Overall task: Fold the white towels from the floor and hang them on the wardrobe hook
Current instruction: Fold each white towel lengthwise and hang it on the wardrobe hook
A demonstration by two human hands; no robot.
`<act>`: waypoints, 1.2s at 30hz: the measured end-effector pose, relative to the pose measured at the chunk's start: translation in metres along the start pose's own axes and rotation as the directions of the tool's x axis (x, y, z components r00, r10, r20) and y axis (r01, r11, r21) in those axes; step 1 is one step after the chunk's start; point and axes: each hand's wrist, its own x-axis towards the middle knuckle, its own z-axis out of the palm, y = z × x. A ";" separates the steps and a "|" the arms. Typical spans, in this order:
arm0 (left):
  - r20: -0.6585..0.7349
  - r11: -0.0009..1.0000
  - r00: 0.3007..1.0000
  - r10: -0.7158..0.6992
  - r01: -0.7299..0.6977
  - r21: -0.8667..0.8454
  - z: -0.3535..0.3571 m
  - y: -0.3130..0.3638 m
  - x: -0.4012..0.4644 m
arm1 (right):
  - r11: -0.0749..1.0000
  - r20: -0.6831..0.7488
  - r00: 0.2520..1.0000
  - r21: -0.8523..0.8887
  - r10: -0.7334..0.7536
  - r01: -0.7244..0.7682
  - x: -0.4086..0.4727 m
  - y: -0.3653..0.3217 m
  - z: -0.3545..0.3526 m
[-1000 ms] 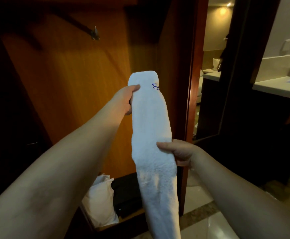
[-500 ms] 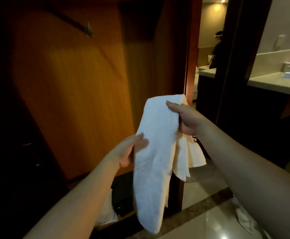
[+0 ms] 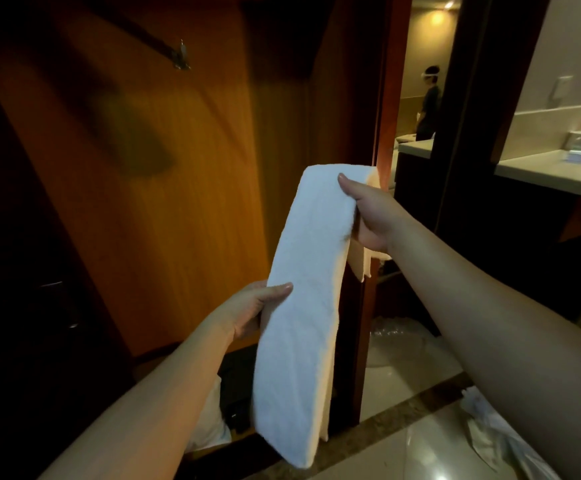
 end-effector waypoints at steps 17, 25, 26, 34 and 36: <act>-0.361 0.841 0.784 0.505 -0.542 -0.002 0.095 0.055 -0.030 | 0.857 -0.079 0.982 -0.504 -0.173 0.110 0.004 -0.034 0.085; -0.244 0.857 0.904 0.352 -0.416 -0.304 0.129 0.076 0.000 | 0.911 -0.102 0.974 -0.384 -0.203 0.150 0.005 -0.053 0.116; -0.262 0.843 0.902 0.343 -0.419 -0.339 0.129 0.082 0.002 | 0.933 -0.110 0.975 -0.330 -0.191 0.146 0.005 -0.054 0.115; -0.638 0.468 0.727 0.254 -0.669 -0.577 0.091 0.124 0.004 | 0.948 -0.174 0.952 -0.245 -0.251 0.204 0.027 -0.042 0.063; -0.695 0.358 0.701 0.160 -0.698 -0.620 0.086 0.129 0.002 | 0.921 -0.208 0.934 -0.326 -0.290 0.213 0.033 -0.036 0.051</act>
